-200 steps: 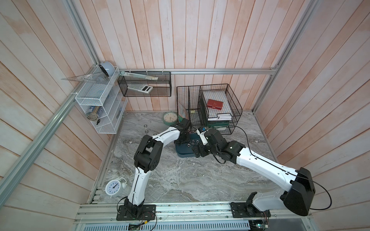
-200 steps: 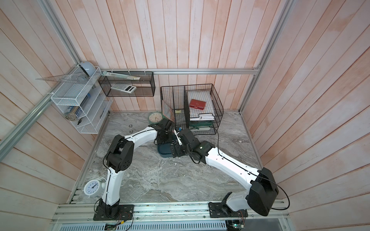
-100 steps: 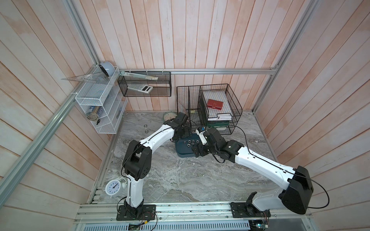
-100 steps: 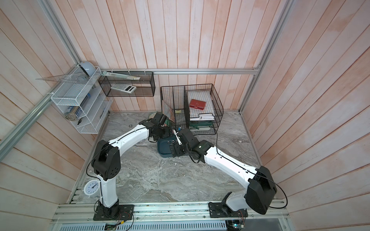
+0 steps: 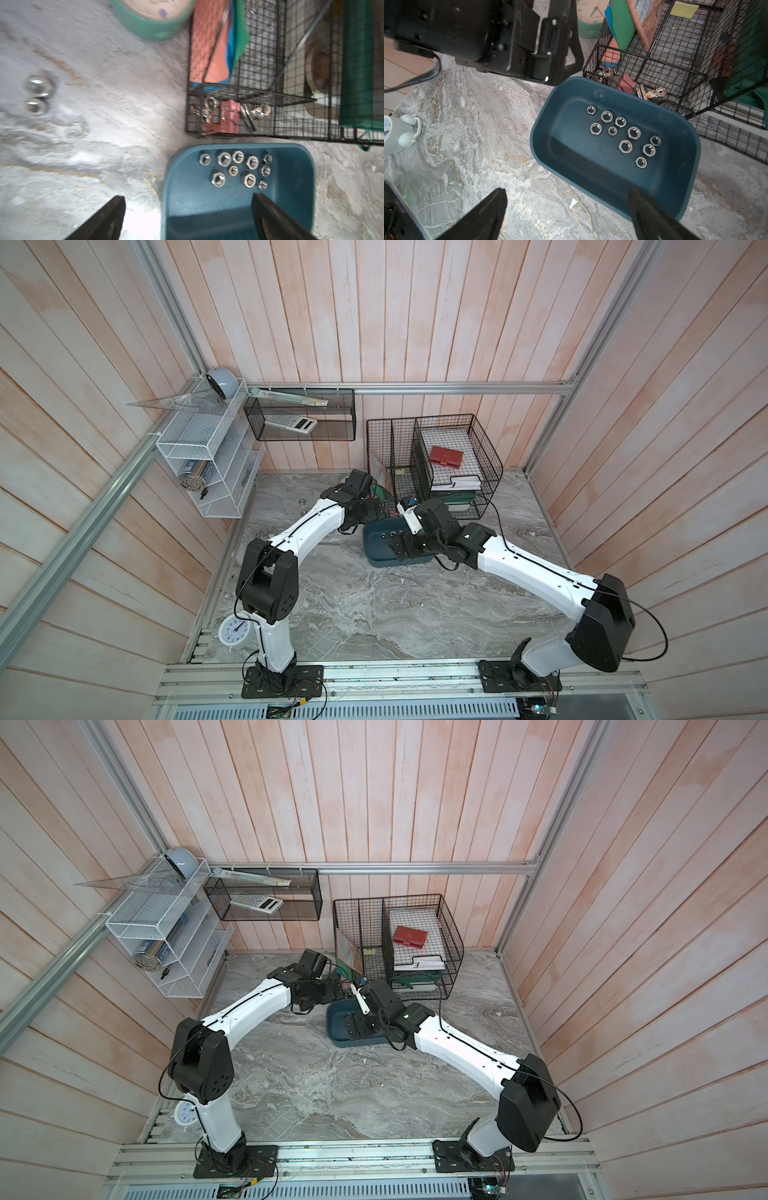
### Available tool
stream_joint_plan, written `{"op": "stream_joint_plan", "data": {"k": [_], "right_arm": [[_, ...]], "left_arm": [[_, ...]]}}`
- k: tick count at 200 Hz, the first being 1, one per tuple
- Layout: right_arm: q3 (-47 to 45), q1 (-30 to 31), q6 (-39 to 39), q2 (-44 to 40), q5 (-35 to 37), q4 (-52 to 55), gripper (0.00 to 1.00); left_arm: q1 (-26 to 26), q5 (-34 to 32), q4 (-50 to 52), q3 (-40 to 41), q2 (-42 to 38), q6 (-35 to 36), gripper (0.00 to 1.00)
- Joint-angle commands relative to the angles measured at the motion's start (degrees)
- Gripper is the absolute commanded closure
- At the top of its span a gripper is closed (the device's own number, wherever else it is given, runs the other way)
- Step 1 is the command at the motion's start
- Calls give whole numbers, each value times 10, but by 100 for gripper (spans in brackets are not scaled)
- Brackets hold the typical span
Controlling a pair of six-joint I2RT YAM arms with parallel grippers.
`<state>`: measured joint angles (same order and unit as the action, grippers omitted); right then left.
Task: Put the nuts on the desktop into the storage box
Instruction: Pick up the nut from the center of the board.
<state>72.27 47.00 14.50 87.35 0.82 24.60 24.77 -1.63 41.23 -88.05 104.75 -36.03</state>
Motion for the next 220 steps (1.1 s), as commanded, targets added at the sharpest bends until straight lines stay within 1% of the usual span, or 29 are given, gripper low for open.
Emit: {"op": "stream_joint_plan", "data": {"k": [1, 27, 62, 72, 84, 103, 112, 137, 167, 207, 220], "right_arm": [[30, -2, -15, 19, -21, -5, 2], [60, -1, -25, 46, -38, -5, 2], [110, 2, -39, 85, -55, -4, 2], [122, 2, -42, 93, -59, -4, 2], [133, 3, -45, 102, -63, -5, 2], [144, 3, -47, 111, -66, -3, 2], [147, 3, -48, 115, -66, -2, 2], [153, 3, -49, 121, -64, 0, 2], [163, 3, -49, 129, -59, 7, 2], [166, 2, -52, 131, -50, 14, 2], [167, 2, -53, 133, -50, 14, 2]], "left_arm": [[-23, -27, 5, 25, -25, -2, 0], [-52, -60, -8, 56, -47, -5, 0], [-105, -73, -31, 83, -53, -2, 0], [-121, -72, -37, 88, -49, 6, 0], [-136, -86, -49, 97, -47, 10, 0], [-152, -105, -85, 119, -47, 38, 0], [-163, -103, -76, 109, -35, 43, 0], [-190, -61, -16, 41, 36, 72, 0], [-192, -50, -38, 25, 76, 89, 0], [-191, -47, -29, -21, 125, 96, 0], [-191, -40, -23, -36, 142, 94, 4]]}}
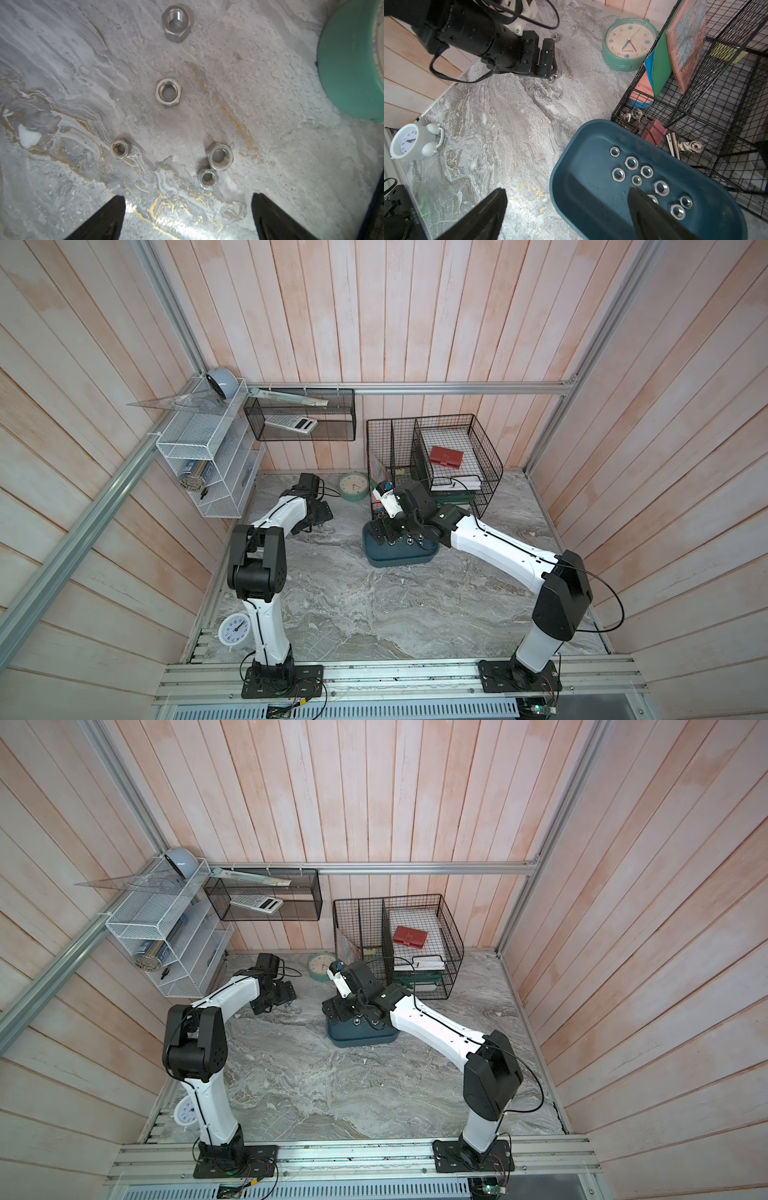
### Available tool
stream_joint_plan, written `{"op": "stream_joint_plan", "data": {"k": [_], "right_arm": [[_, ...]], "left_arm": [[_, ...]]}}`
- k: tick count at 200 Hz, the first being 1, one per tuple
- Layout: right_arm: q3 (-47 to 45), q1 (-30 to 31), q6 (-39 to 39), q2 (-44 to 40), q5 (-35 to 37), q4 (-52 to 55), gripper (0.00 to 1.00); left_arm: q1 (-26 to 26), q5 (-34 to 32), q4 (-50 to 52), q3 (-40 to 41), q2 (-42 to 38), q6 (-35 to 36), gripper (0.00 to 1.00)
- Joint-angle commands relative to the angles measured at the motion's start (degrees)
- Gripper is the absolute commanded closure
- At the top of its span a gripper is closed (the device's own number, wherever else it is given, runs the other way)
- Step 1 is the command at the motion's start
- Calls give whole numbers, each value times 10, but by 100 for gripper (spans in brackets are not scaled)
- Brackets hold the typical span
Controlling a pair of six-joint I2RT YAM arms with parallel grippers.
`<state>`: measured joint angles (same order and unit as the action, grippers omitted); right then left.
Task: Put the nuts on the desktop into the storage box
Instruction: Pick up the nut from the center of the board.
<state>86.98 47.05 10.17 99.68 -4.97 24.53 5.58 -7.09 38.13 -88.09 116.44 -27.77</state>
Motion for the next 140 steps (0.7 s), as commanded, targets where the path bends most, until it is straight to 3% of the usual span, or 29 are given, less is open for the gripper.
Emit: {"op": "stream_joint_plan", "data": {"k": [1, 140], "right_arm": [[20, 2, -9, 11, 8, 15, 2], [11, 2, -7, 3, 8, 16, 2]], "left_arm": [[1, 15, 7, -36, 26, 11, 4], [17, 31, 18, -119, 127, 1, 37]]}}
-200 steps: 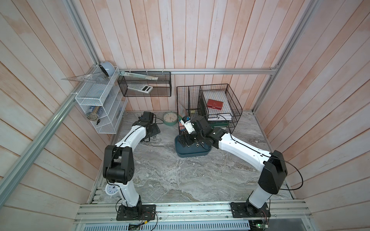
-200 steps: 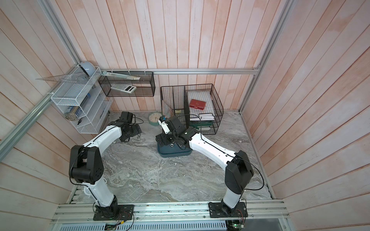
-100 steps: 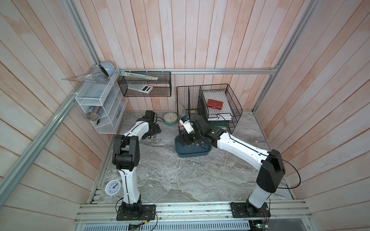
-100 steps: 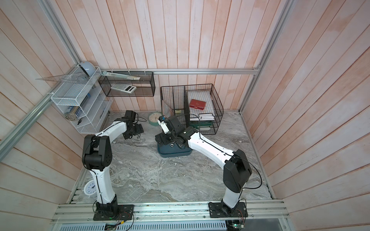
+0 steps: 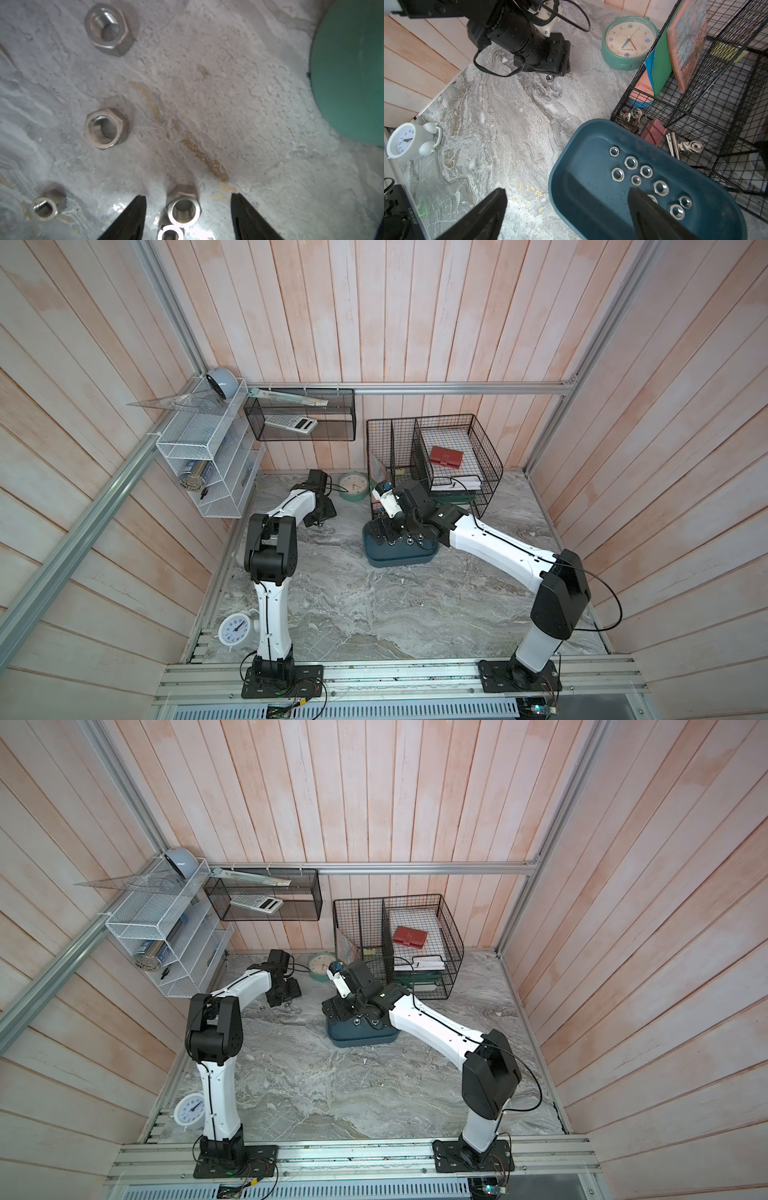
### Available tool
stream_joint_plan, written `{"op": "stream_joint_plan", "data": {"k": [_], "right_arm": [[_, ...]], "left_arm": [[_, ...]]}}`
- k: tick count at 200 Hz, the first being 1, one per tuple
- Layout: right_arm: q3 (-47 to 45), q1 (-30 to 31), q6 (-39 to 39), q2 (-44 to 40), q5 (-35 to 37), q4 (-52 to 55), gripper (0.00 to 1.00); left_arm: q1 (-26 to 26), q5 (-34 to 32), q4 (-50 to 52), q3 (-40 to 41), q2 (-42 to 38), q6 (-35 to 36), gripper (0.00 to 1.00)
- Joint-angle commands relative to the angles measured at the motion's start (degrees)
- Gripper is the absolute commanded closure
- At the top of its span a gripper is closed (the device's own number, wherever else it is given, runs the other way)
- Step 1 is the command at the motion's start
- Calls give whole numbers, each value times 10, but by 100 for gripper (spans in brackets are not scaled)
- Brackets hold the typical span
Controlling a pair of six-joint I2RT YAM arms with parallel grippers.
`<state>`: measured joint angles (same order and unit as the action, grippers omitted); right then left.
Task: Put the nuts on the desktop into the storage box
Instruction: Pick up the nut from the center of the board.
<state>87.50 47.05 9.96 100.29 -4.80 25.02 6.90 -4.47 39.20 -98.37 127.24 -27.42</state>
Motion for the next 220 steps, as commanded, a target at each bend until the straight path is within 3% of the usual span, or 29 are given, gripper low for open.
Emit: {"op": "stream_joint_plan", "data": {"k": [1, 37, 56, 88, 99, 174, 220], "right_arm": [[6, 2, -4, -3, 8, 12, 2], [-3, 2, -1, -9, 10, 9, 2], [-5, 2, 0, -10, 10, 9, 2], [-5, 1, 2, -12, 9, 8, 2], [-6, 2, 2, -13, 9, 8, 2], [-26, 2, 13, -30, 13, -1, 2], [-74, 2, 24, -68, 31, -6, 2]], "left_arm": [[4, 5, 7, -17, 19, -3, 37], [4, 3, 5, -16, 24, -2, 46], [4, 3, 6, -17, 27, 0, 65], [5, 3, 7, -15, 20, 0, 71], [5, 4, 7, -14, 16, 0, 80], [14, 8, 26, -2, -50, 0, 79], [52, 11, 38, 19, -109, -4, 80]]}}
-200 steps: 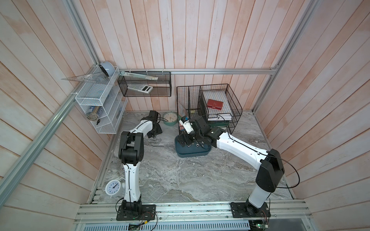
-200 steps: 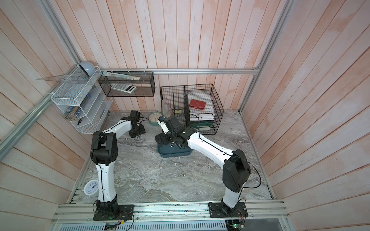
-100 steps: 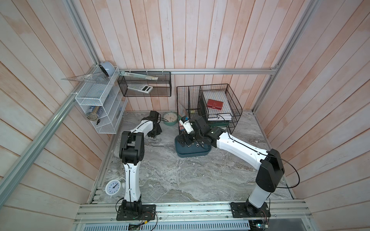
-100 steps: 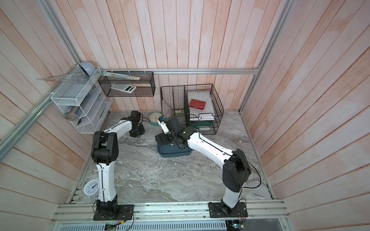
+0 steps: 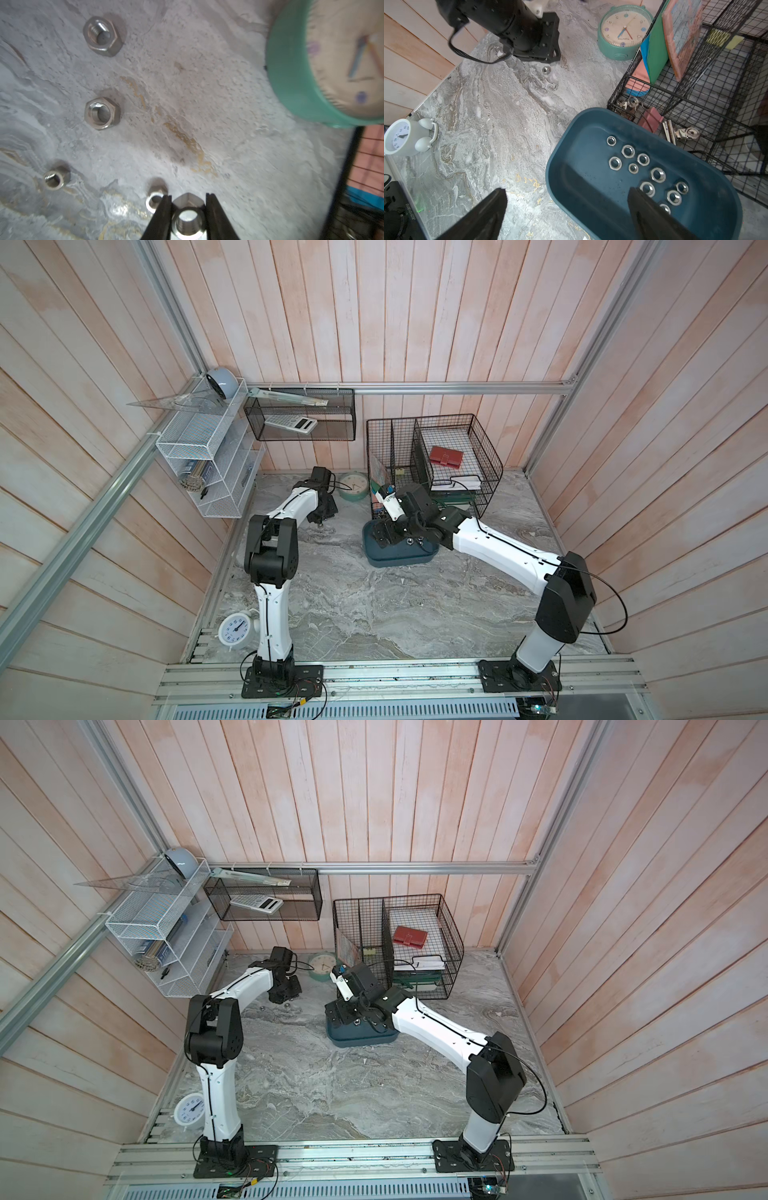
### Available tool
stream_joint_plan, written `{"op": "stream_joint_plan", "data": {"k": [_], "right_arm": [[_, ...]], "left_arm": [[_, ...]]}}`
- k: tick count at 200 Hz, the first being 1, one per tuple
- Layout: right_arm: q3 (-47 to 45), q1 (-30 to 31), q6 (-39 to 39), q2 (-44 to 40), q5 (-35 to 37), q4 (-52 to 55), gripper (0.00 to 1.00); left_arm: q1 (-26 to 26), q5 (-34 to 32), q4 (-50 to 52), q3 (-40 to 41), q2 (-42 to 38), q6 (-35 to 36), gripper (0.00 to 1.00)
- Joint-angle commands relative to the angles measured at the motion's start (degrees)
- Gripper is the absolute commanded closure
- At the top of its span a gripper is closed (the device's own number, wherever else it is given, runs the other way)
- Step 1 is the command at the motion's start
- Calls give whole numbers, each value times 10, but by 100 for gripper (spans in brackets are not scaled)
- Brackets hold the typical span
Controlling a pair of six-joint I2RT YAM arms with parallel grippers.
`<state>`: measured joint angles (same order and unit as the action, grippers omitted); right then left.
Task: Put the nuts on the desktop into the storage box
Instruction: Pick up the nut from the center of the board, then place the nut in the storage box.
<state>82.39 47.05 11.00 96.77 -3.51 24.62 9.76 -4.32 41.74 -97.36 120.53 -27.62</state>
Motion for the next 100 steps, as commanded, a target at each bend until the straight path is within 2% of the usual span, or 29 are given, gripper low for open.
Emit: {"op": "stream_joint_plan", "data": {"k": [1, 55, 100], "right_arm": [[-24, 1, 13, -34, 18, -2, 2], [-103, 2, 35, -104, 50, -1, 2], [-168, 2, 53, -170, 93, 9, 2]], "left_arm": [[24, 9, 13, 9, -43, -2, 79], [102, 10, 26, 12, -87, -13, 79], [176, 15, 28, 13, -93, -24, 79]]}}
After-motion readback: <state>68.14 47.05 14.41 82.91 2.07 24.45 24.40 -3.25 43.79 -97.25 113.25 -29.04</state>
